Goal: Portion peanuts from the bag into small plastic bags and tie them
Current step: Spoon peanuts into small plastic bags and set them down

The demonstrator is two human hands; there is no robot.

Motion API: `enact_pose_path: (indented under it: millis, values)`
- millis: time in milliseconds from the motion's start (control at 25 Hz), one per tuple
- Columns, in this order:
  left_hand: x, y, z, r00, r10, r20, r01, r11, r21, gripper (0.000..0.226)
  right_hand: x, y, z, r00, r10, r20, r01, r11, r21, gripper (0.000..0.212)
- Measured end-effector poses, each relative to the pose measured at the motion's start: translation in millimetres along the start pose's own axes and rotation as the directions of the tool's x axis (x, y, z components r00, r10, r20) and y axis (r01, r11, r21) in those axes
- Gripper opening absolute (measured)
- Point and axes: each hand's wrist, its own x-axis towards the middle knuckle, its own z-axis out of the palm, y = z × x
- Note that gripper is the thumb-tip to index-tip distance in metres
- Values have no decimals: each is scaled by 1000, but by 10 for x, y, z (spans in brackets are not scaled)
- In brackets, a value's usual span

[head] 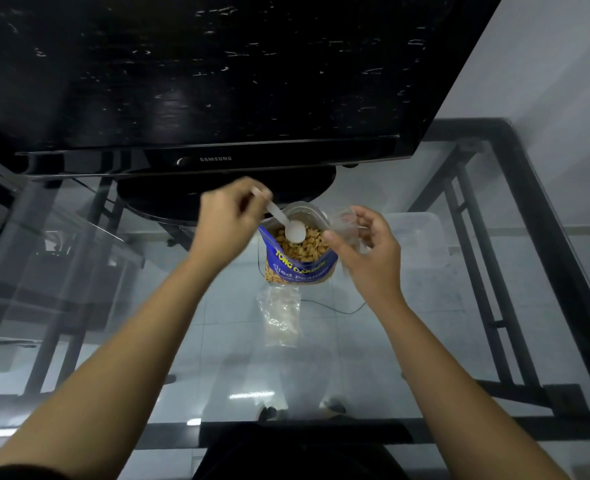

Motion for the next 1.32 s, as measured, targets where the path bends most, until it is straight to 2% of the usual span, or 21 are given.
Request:
enact_pose_path:
  millis: [40, 80, 160, 200, 240, 320, 360, 400, 440, 480, 520, 560, 640, 800, 920, 1040, 1160, 1320]
  values:
    - [-59, -25, 98, 997, 32, 66, -36, 997, 72, 16, -30, 32, -25, 1000, 17, -4, -17, 1000, 9, 49]
    - [-77, -52, 165, 996, -13, 84, 8, 998, 64, 17, -63, 71, -37, 999, 41, -2, -40, 999, 22, 48]
    - [-47, -79, 228, 972, -231, 34, 232, 971, -60, 18, -130, 148, -25, 994, 106, 26, -107, 992, 60, 48]
    - [-53, -73, 246, 955, -296, -4, 293, 950, -108, 18, -153, 177, -10, 991, 129, 45, -132, 989, 70, 47]
    - [-76, -62, 263, 963, -269, -12, 267, 959, -97, 18, -162, 194, 3, 989, 138, 58, -143, 987, 73, 45]
    - [-151, 8, 299, 995, -29, 92, 24, 998, 58, 17, -141, 191, 17, 988, 138, 67, -143, 988, 67, 43]
    - [-200, 32, 322, 984, 75, 160, -92, 991, 98, 18, -123, 175, 16, 987, 142, 73, -147, 987, 62, 44]
    - [-234, 37, 335, 977, 80, 198, -103, 989, 108, 18, -108, 167, 7, 985, 148, 84, -153, 987, 52, 45]
    - [-237, 23, 338, 984, -12, 180, -1, 997, 72, 18, -99, 169, -10, 984, 153, 97, -157, 987, 41, 46]
    - [-222, 22, 327, 975, -170, 140, 176, 984, -32, 18, -96, 173, -29, 982, 156, 110, -161, 987, 32, 47]
    - [-205, -3, 323, 936, -334, 115, 349, 923, -162, 18, -99, 172, -53, 979, 162, 125, -166, 986, 23, 49]
    - [-201, -10, 315, 884, -454, 106, 466, 845, -264, 19, -101, 173, -73, 976, 167, 140, -171, 985, 14, 51]
    - [-183, -27, 317, 829, -550, 101, 549, 766, -334, 19, -98, 174, -105, 971, 172, 164, -174, 985, -2, 56]
    - [-159, -30, 301, 813, -568, 131, 561, 702, -439, 19, -67, 173, -154, 971, 163, 173, -159, 986, -40, 49]
    - [-115, -94, 247, 797, -592, 122, 562, 653, -508, 19, -58, 121, -190, 984, 123, 129, -115, 991, -70, 47]
    - [-58, -190, 164, 784, -609, 119, 559, 611, -561, 19, -27, 22, -217, 995, 23, 97, -2, 979, -206, 52]
    - [-22, -223, 86, 781, -609, 143, 562, 583, -586, 21, 28, -29, -194, 986, -85, 145, 135, 915, -379, 58]
    - [50, -176, -71, 791, -600, 120, 519, 554, -651, 21, 93, -67, -135, 972, -128, 196, 208, 856, -473, 57]
